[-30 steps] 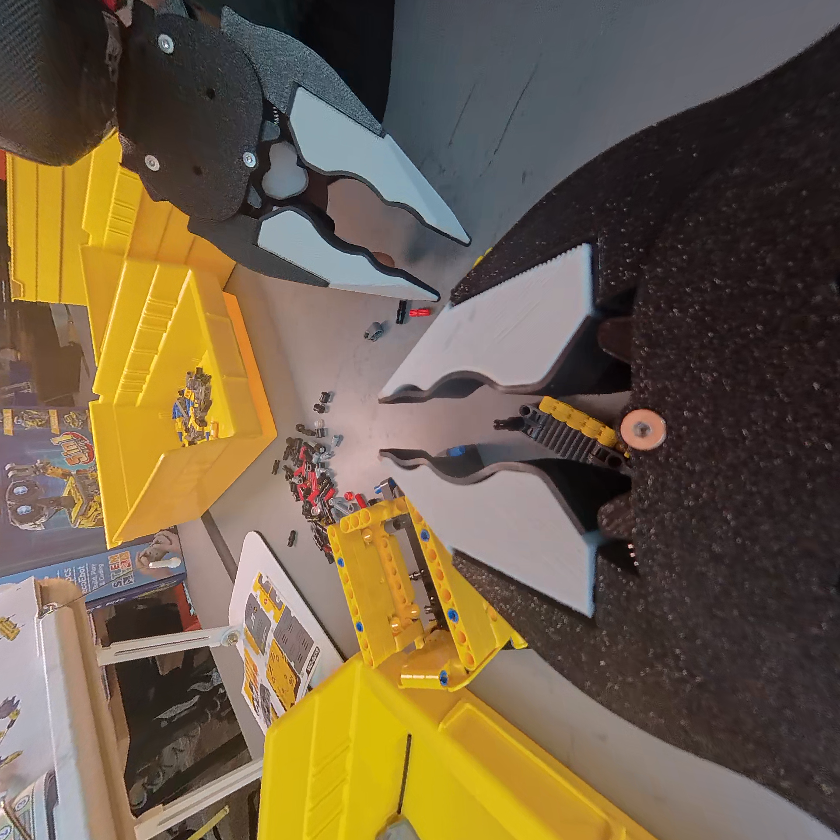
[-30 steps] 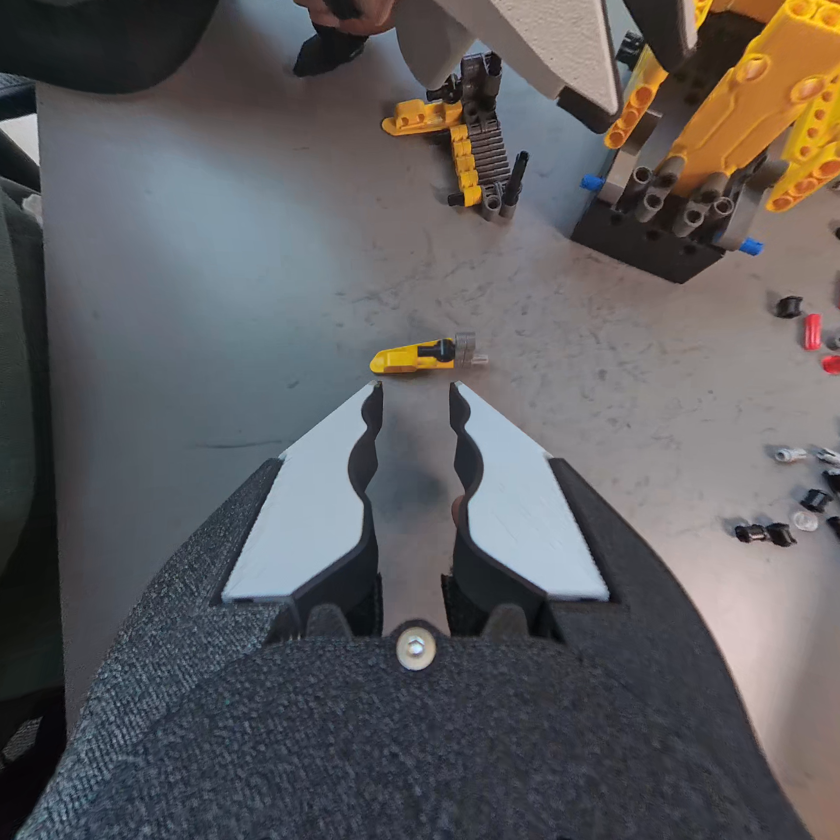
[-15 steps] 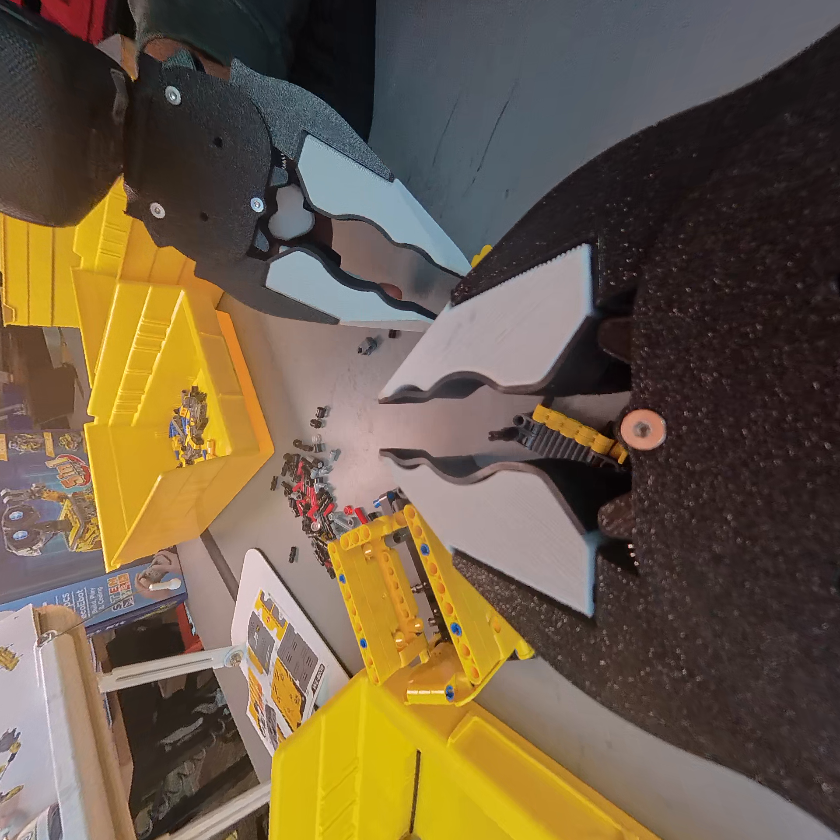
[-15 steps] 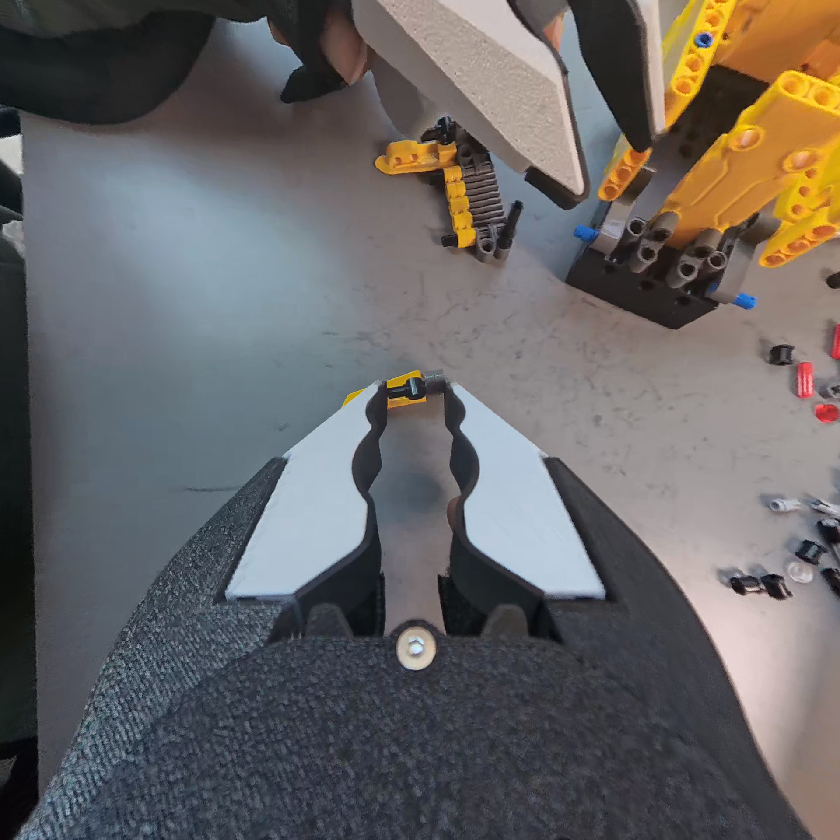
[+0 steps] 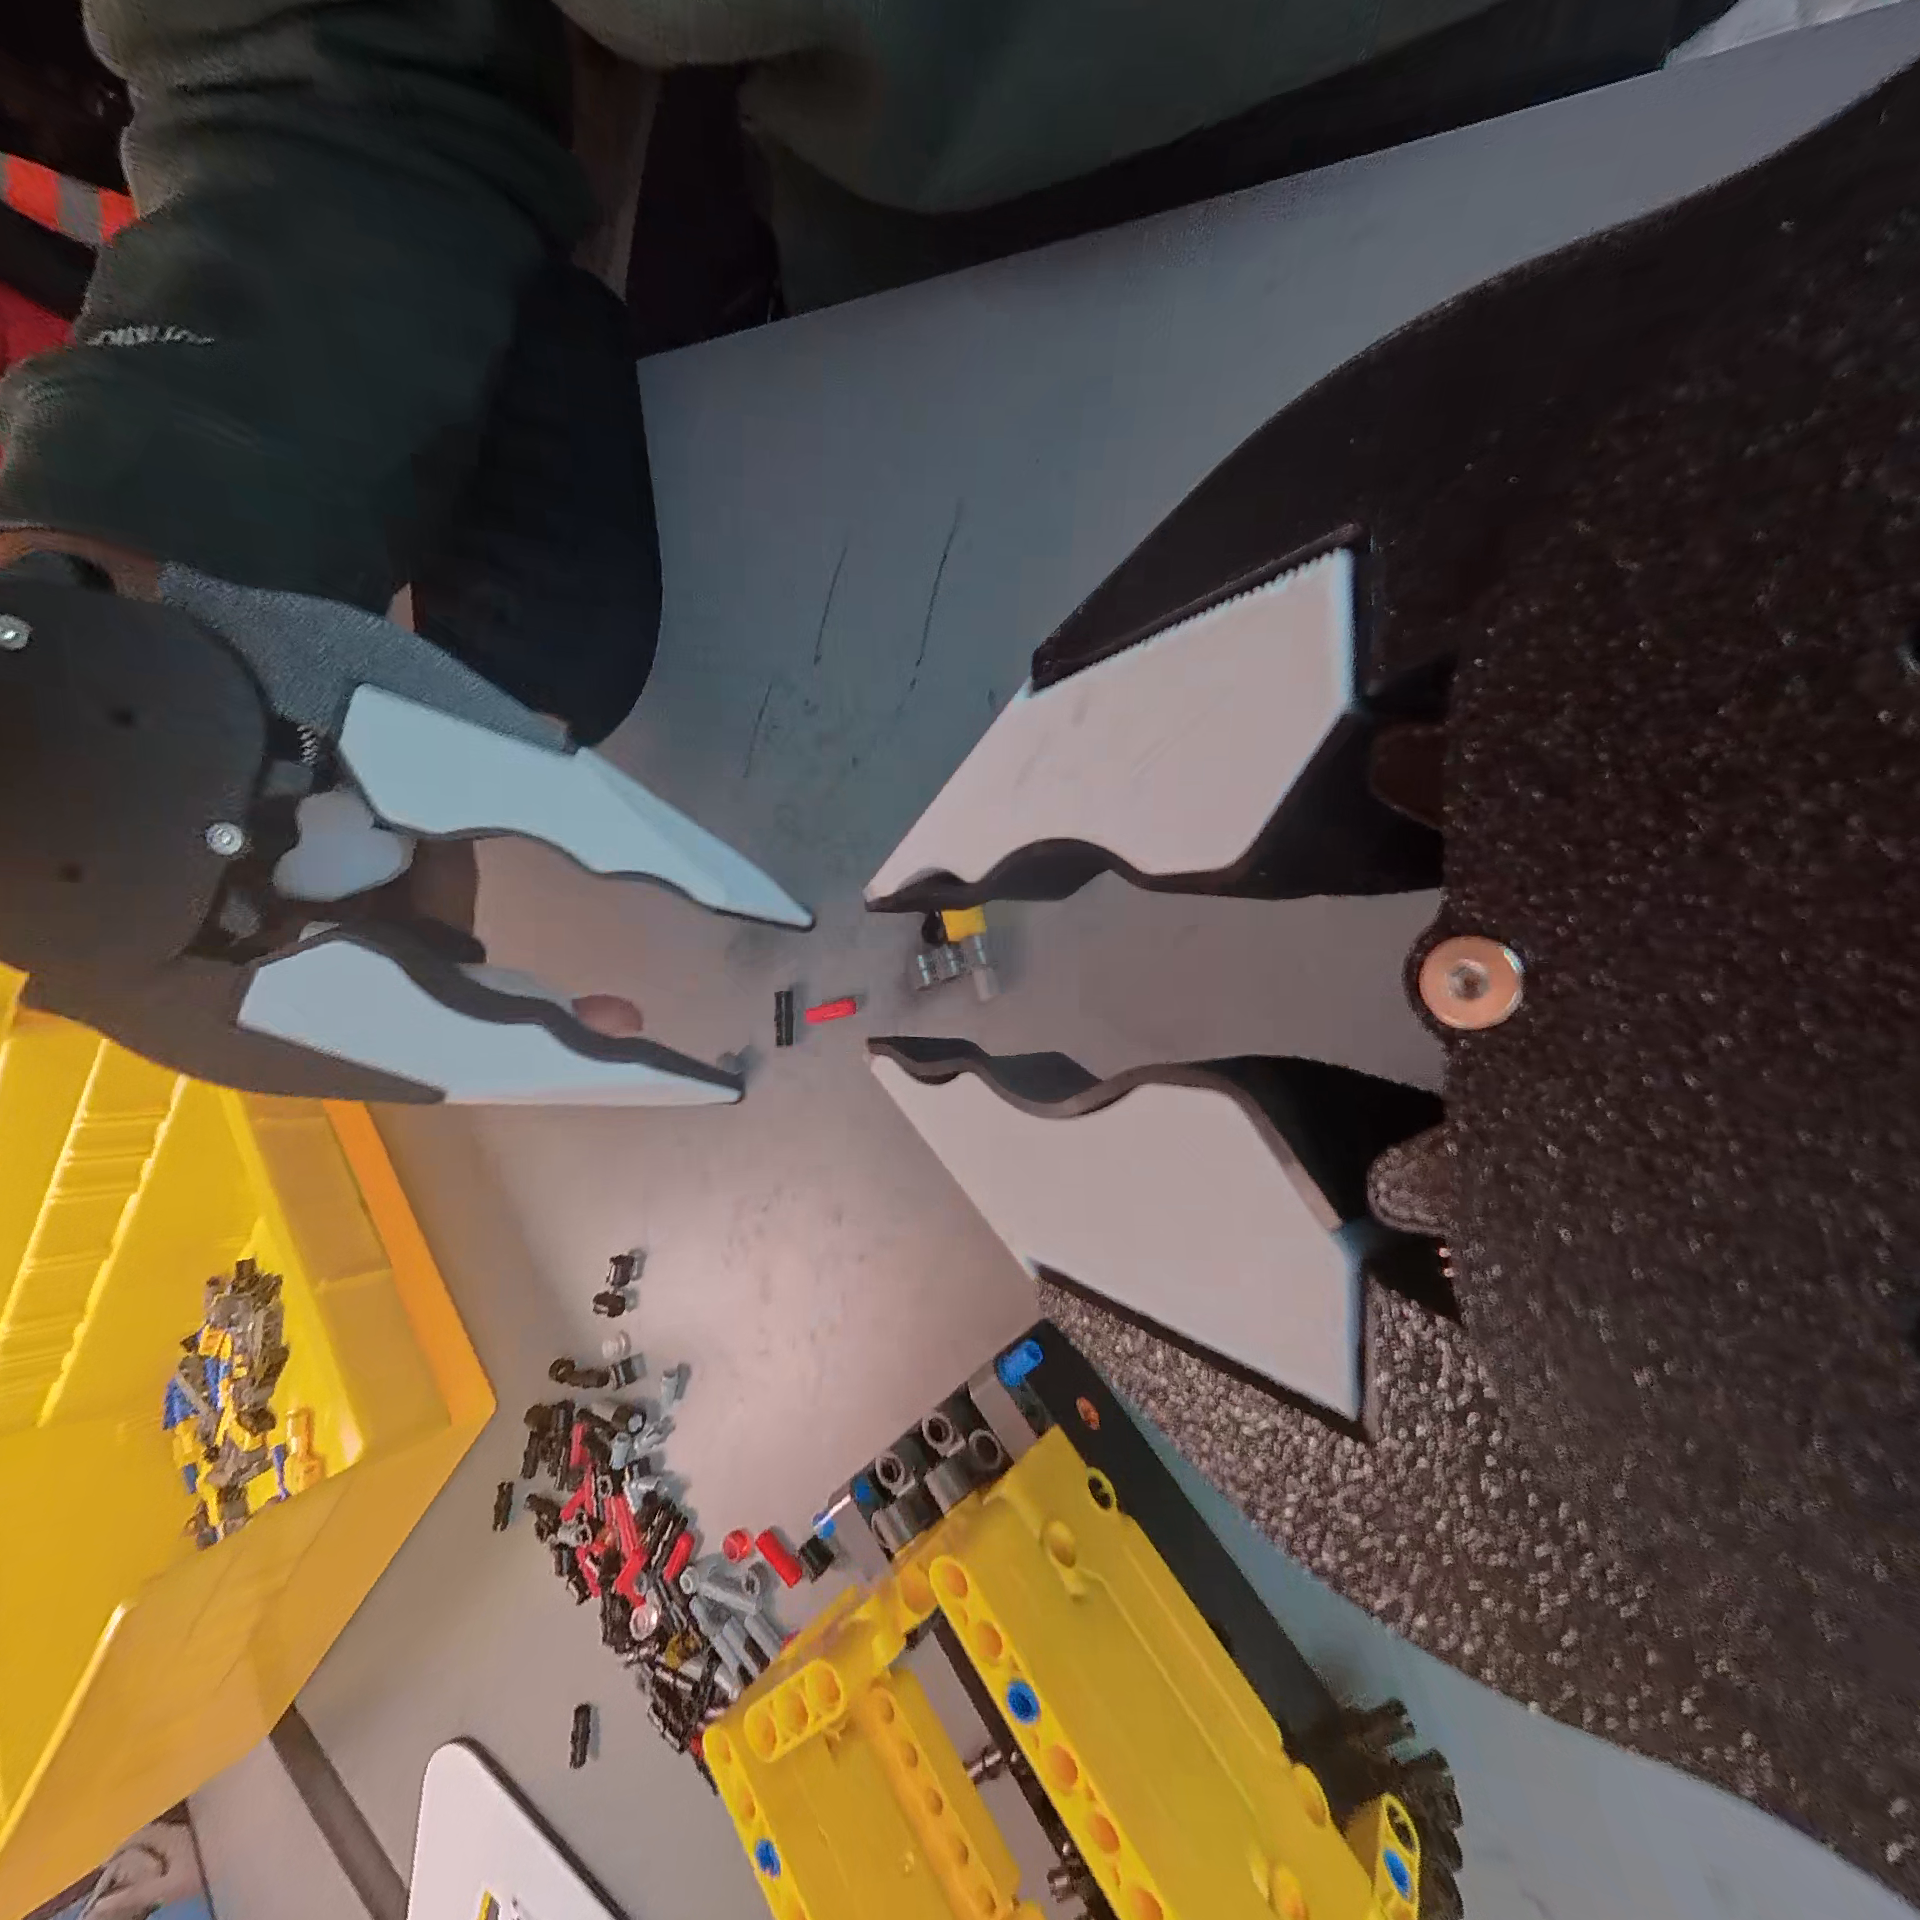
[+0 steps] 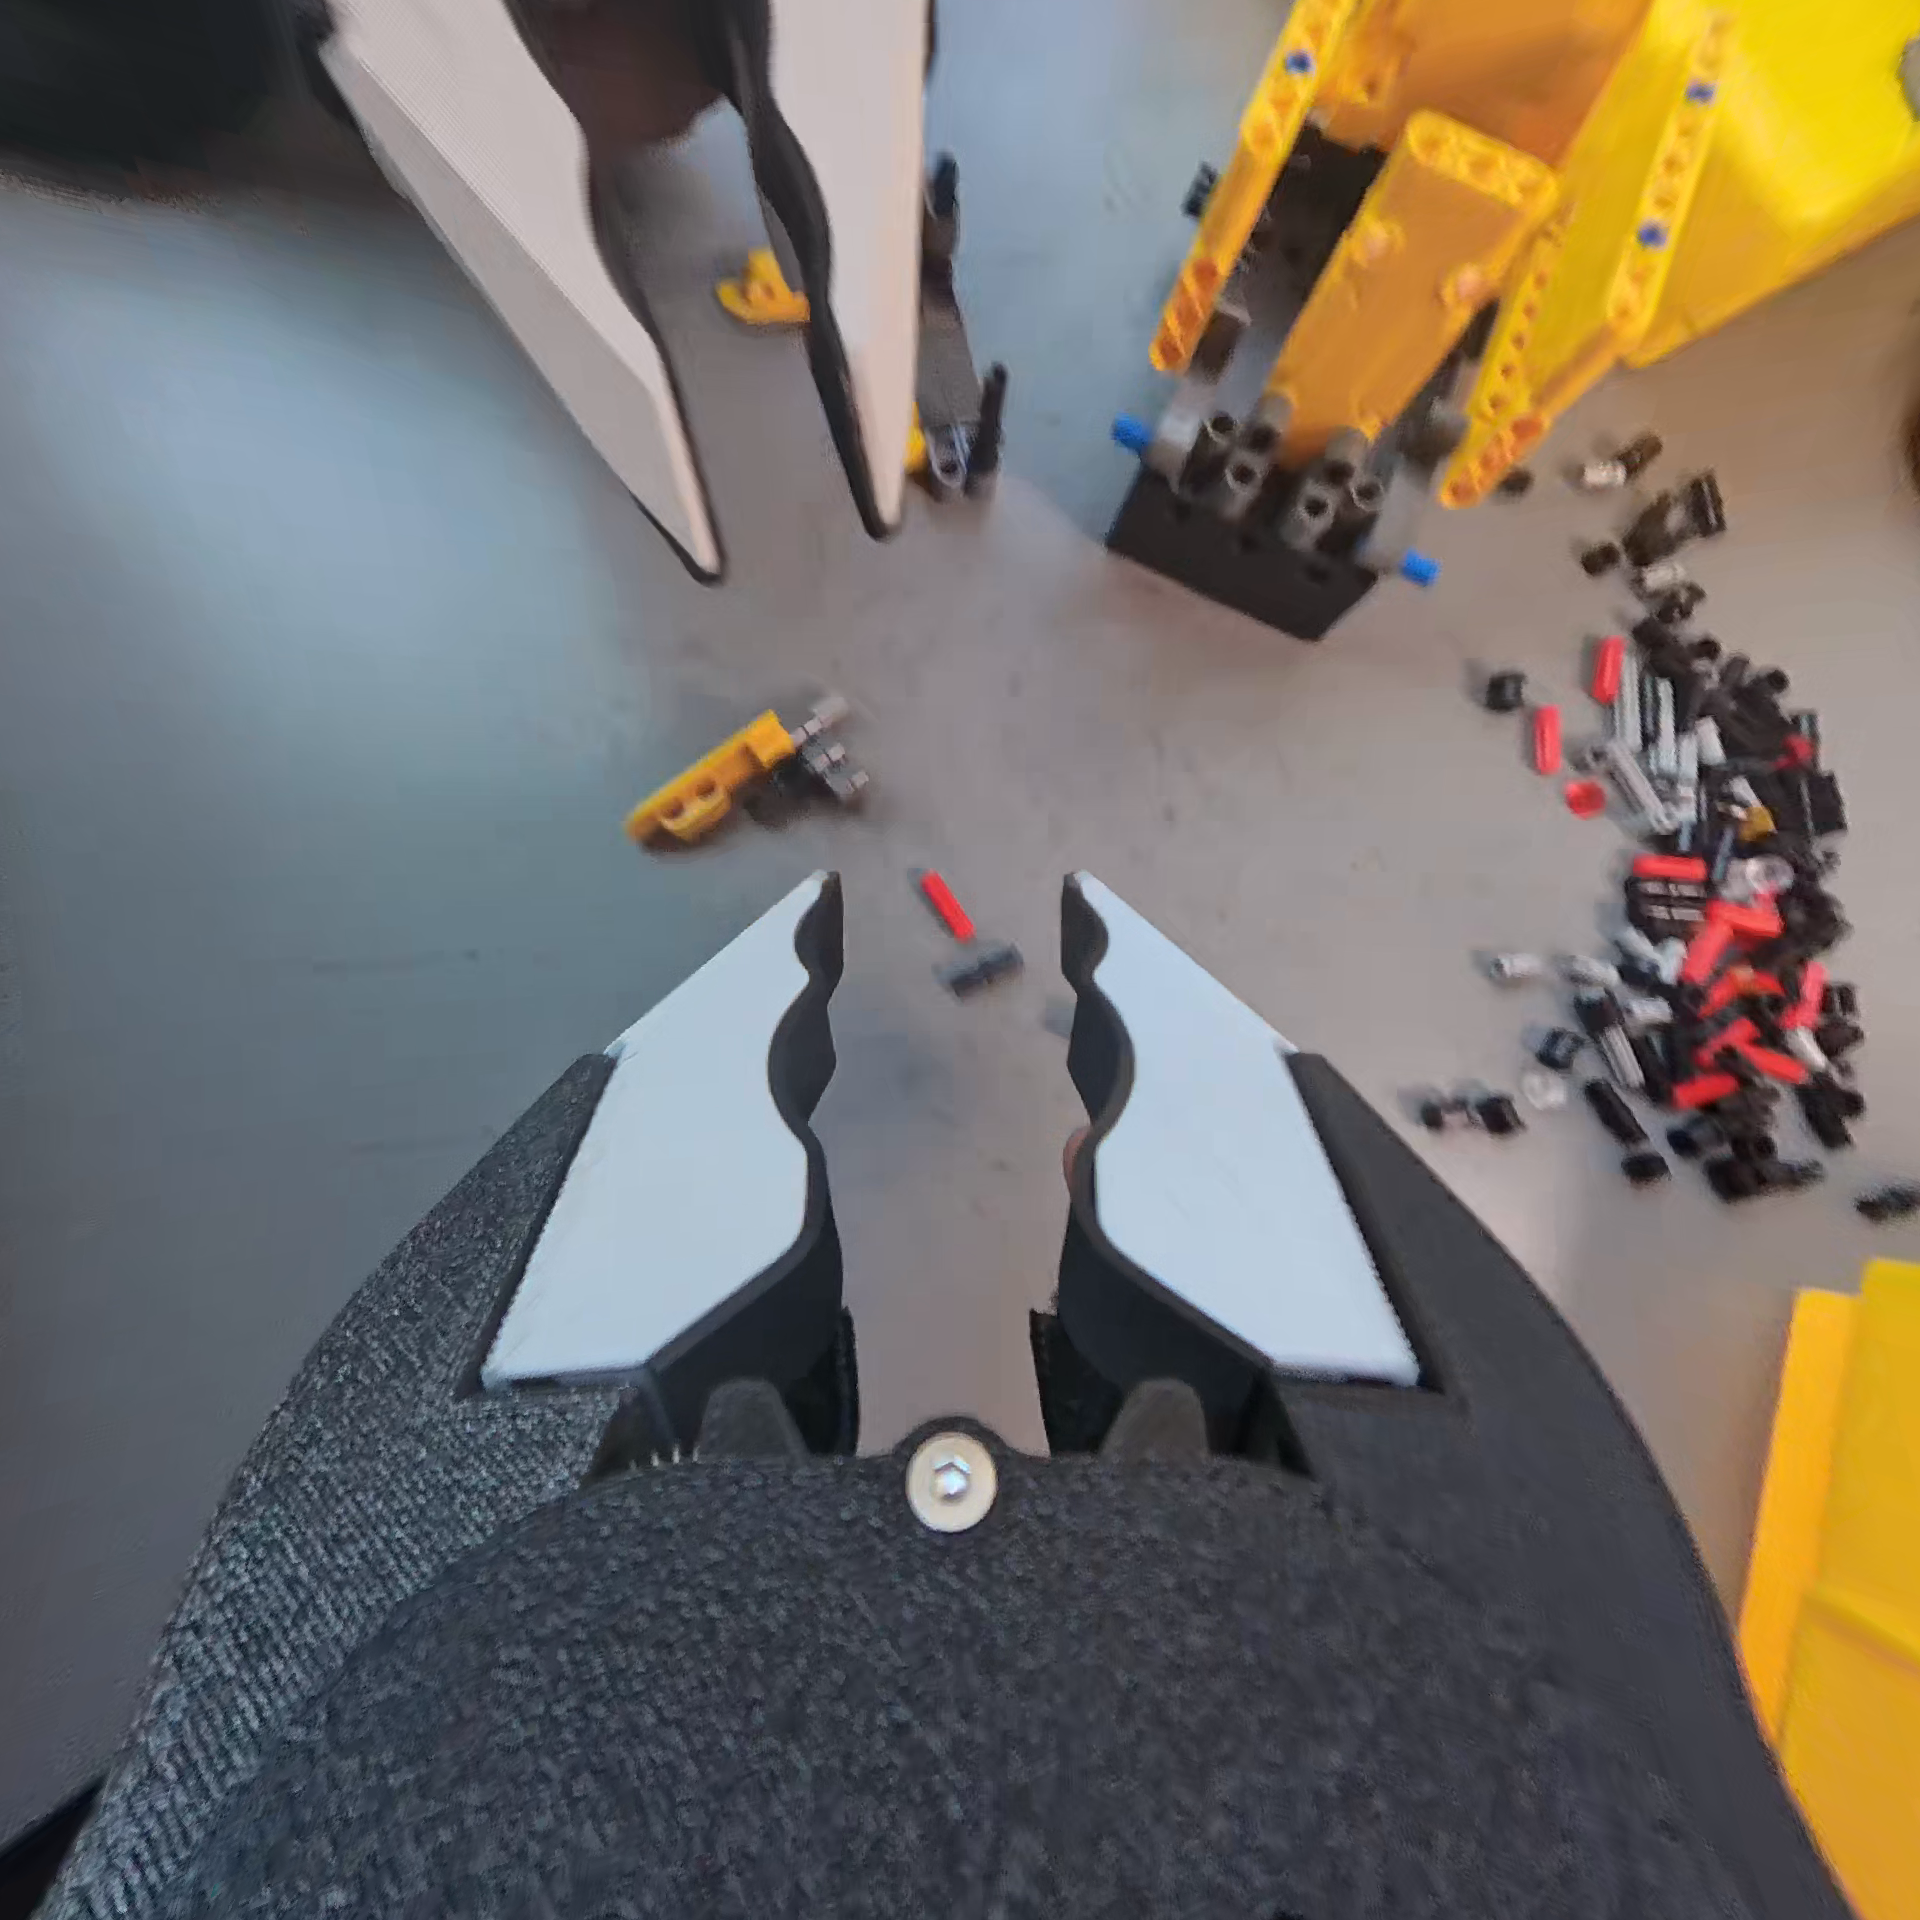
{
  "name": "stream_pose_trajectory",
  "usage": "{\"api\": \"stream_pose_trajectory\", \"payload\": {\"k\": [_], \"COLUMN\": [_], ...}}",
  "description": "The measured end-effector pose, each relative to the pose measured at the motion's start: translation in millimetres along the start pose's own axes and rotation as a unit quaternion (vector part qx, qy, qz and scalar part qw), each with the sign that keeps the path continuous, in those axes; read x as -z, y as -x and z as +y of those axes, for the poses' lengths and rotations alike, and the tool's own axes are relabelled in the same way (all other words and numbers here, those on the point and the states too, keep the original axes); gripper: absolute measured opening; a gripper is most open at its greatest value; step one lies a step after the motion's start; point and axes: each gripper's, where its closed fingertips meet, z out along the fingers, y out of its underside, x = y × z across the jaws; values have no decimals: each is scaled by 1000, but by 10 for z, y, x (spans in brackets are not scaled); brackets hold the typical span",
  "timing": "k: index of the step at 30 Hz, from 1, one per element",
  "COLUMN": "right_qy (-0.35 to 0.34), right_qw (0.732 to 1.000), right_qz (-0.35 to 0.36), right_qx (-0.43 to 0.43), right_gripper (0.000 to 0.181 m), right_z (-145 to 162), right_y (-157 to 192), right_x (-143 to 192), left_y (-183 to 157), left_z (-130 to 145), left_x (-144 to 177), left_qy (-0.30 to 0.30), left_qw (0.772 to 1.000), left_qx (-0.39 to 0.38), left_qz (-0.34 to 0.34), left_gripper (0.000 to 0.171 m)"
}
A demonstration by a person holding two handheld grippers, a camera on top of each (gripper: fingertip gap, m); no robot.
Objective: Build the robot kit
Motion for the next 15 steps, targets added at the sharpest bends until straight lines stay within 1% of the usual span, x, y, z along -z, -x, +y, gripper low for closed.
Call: {"api": "stream_pose_trajectory", "payload": {"k": [2, 3, 6, 7, 9, 11, 14, 15], "right_qy": [33, 40, 44, 41, 41, 37, 31, 27], "right_qw": [999, 999, 999, 999, 999, 999, 999, 999], "right_qz": [18, 18, 3, -4, -14, -21, -28, -33], "right_qx": [-6, -12, -24, -25, -24, -25, -29, -30], "right_gripper": [44, 45, 44, 41, 34, 29, 25, 21], "right_z": [248, 326, 387, 367, 346, 331, 312, 298], "right_y": [-128, -148, -119, -94, -59, -33, -13, 5], "right_x": [65, 78, 51, 40, 18, 6, -10, -19], "left_y": [-71, -104, -185, -204, -237, -260, -276, -281], "left_z": [32, 47, 114, 144, 221, 281, 306, 310], "left_x": [-36, -56, -137, -167, -218, -249, -259, -255], "left_qy": [13, 19, 48, 60, 87, 107, 115, 116], "left_qw": [1000, 999, 998, 997, 995, 992, 991, 991], "left_qx": [0, -1, -11, -17, -31, -41, -47, -46], "left_qz": [19, 26, 41, 42, 43, 44, 47, 49], "left_gripper": [29, 31, 33, 32, 27, 18, 1, 0]}}
